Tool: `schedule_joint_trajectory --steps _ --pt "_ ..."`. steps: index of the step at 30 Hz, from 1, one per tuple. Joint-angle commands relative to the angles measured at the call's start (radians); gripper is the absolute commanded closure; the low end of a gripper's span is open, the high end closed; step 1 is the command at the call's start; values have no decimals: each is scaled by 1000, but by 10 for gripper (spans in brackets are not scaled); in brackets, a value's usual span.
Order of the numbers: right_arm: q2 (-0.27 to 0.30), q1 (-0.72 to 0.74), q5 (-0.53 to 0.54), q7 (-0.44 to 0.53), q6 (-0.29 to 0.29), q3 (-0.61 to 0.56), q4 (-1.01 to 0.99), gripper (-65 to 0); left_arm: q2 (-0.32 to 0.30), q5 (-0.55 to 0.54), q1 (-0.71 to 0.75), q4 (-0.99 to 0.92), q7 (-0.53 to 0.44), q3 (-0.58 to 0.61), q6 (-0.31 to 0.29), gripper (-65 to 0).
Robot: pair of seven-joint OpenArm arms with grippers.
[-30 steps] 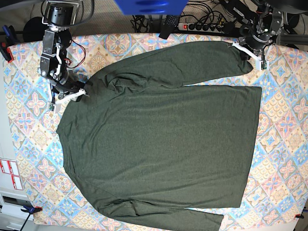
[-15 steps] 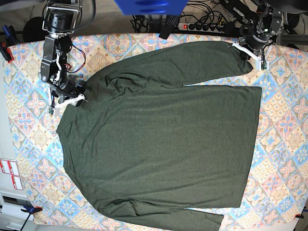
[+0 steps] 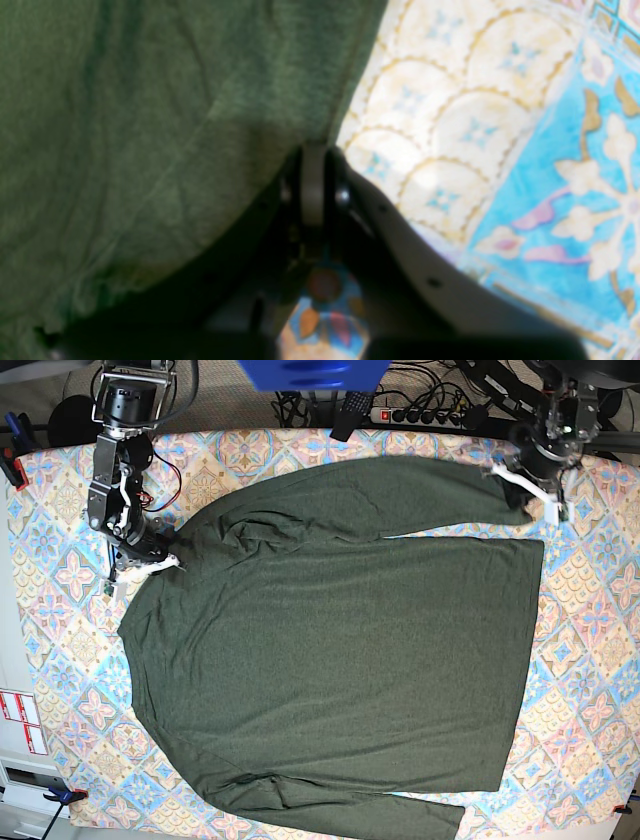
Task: Fold the T-shirt properly
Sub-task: 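Drag both shoulder corners toward the hem, folding the shirt over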
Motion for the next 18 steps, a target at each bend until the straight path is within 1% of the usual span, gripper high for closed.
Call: schedule_joint_trajectory --steps 1,9,18 --pt "8 10 6 10 7 1 34 0 -11 -1 0 41 -19 -31 -2 0" --pt "8 16 6 10 7 1 112 0 -11 -1 -117 67 -15 -47 -2 0" --pt "8 19 6 10 7 1 117 0 -11 0 -297 7 -15 -47 4 0"
